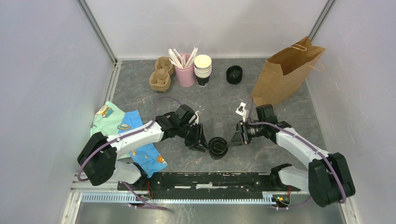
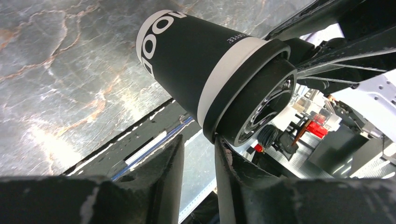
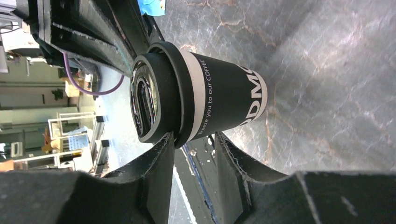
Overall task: Pack the takeout coffee
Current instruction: Close the cup lid on the coffee cup.
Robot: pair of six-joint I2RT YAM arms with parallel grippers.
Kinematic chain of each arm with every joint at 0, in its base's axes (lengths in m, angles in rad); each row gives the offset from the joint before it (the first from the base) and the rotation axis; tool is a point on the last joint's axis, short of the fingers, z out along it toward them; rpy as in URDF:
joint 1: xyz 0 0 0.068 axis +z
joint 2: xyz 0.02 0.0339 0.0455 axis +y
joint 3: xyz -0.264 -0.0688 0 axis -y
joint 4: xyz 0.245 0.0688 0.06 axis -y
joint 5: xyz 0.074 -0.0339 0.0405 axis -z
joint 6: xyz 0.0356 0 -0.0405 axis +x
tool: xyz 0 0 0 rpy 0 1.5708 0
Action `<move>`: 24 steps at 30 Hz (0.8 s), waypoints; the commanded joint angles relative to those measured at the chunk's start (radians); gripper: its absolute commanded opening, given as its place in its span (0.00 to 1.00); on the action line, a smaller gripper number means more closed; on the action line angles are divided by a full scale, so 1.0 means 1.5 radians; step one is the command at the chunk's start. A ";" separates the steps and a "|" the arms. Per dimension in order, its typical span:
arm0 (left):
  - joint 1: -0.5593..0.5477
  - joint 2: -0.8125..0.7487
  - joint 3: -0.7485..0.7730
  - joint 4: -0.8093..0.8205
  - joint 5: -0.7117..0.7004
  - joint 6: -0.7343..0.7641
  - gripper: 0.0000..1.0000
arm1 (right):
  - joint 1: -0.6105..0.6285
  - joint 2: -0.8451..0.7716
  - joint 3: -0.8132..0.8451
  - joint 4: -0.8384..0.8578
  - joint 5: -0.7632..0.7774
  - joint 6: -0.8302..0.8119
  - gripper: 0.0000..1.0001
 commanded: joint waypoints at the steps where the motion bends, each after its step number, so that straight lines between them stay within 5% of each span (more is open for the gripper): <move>1: 0.004 -0.014 0.029 -0.058 -0.068 0.061 0.39 | 0.030 0.070 0.071 -0.012 0.085 -0.080 0.42; 9: 0.004 -0.040 0.037 -0.078 -0.078 0.072 0.48 | 0.031 0.085 0.168 -0.089 0.114 -0.093 0.52; 17: 0.009 -0.064 0.123 -0.143 -0.100 0.084 0.78 | 0.031 0.035 0.211 -0.214 0.170 -0.121 0.68; 24: 0.012 0.061 0.231 -0.118 -0.062 0.148 0.88 | 0.076 -0.019 0.138 -0.209 0.105 -0.100 0.80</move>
